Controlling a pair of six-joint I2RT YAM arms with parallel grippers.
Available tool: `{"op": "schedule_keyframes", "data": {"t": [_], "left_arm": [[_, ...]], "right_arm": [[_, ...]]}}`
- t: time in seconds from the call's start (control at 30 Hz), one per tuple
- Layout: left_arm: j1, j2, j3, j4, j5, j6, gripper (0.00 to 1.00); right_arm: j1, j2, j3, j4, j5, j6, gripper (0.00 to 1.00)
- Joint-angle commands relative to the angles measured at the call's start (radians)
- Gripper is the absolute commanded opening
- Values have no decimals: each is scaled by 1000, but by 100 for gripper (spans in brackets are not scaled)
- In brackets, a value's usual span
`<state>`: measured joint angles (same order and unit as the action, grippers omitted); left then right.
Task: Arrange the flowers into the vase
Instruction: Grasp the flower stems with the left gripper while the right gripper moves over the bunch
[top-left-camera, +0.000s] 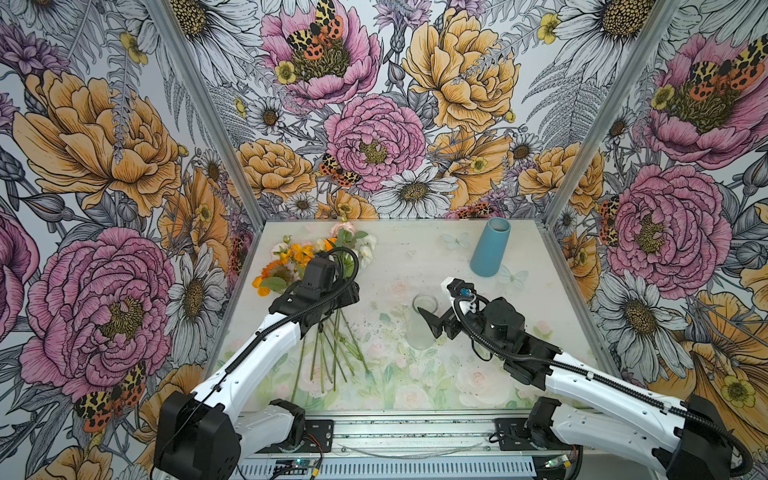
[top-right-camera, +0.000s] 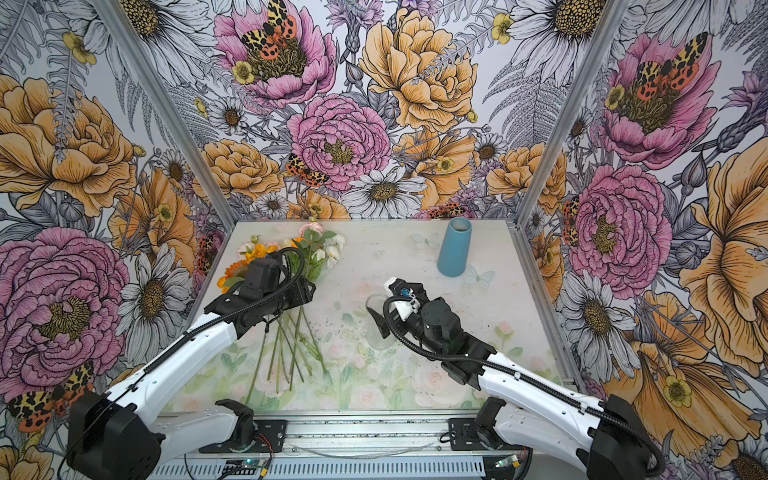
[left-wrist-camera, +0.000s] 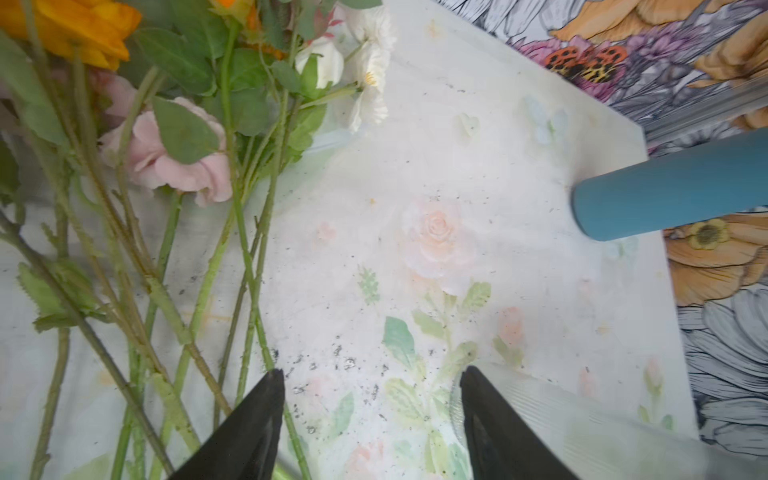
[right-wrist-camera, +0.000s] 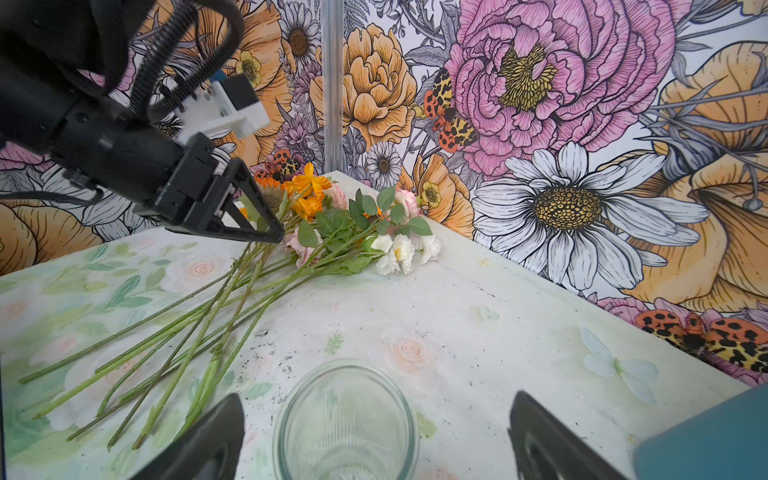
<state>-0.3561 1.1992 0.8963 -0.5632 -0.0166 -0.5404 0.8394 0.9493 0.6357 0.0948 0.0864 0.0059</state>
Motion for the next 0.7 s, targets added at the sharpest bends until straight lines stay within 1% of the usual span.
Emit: {"op": "schedule_keyframes", "data": {"t": [0.0,0.1,0.2,0.23,0.3,0.4,0.47,0.53,0.6,0.67], "left_arm": [[29,35,23,-64,-107,16,60],[54,24,-16,-63,-178,-14,58],[92,0,-49,-47,-186,-18,53],[112,-4,-57,-39,-166,-14,52],[156,-3,-72,-20,-103,-9,46],[225,25,-92,3,11,2,37],[243,45,-96,9,29,11,36],[251,57,-102,28,49,16,35],[256,72,-107,44,68,12,34],[258,94,-105,45,66,11,31]], "right_arm": [[5,-28,122,-198,-35,-6,100],[6,-36,196,-263,-94,5,100],[9,-17,266,-307,-174,8,99],[12,-3,289,-320,-215,3,99],[16,27,319,-325,-299,-6,100],[30,105,367,-326,-376,-7,99],[52,170,395,-324,-379,-8,100],[78,221,412,-322,-356,-11,100],[102,255,422,-320,-314,-18,100],[111,275,424,-320,-304,-24,99]]}}
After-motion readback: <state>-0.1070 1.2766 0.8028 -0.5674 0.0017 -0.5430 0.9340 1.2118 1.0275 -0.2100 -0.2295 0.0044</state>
